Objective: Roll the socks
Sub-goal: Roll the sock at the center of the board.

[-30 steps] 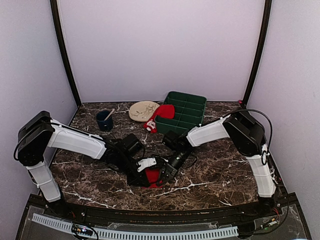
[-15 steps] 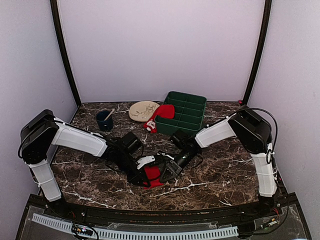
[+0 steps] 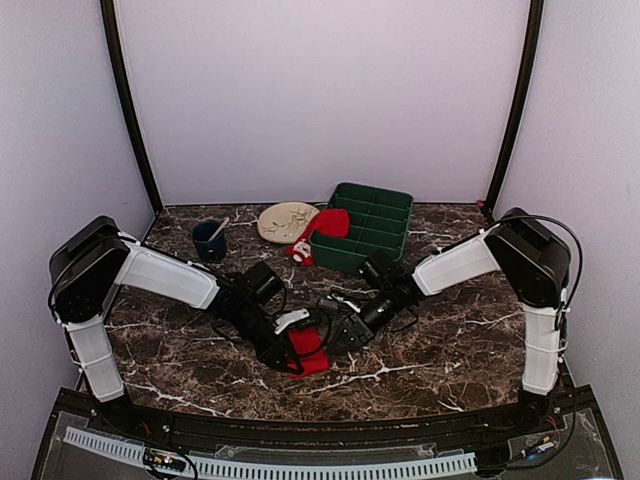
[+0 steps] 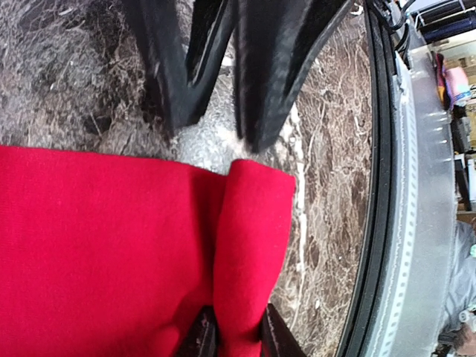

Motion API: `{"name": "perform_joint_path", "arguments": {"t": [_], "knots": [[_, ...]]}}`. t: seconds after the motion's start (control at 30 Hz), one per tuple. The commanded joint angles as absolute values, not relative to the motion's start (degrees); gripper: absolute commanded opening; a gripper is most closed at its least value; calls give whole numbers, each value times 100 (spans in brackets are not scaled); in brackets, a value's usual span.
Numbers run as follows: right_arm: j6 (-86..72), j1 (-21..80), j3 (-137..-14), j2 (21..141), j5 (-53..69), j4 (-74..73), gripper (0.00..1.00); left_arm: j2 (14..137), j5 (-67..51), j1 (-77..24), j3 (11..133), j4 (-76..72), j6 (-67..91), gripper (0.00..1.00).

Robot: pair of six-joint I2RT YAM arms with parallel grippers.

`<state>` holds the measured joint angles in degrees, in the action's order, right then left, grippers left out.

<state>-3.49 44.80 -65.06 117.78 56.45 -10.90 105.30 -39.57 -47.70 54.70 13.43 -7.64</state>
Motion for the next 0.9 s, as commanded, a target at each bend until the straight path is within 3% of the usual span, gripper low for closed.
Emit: {"name": "perform_joint_path", "arguments": {"t": [0.0, 0.47, 0.87], "knots": [[-371, 4441, -6171, 11320, 5035, -582, 27, 10710, -4127, -4661, 5432, 1647, -693, 21], [-71, 4619, -4998, 10063, 3330, 291, 26, 11234, -5065, -4320, 5652, 2127, -897, 21], [875, 5873, -4813, 9569, 1666, 174, 30, 11683, -5473, -4202, 5956, 2566, -1034, 21]]}}
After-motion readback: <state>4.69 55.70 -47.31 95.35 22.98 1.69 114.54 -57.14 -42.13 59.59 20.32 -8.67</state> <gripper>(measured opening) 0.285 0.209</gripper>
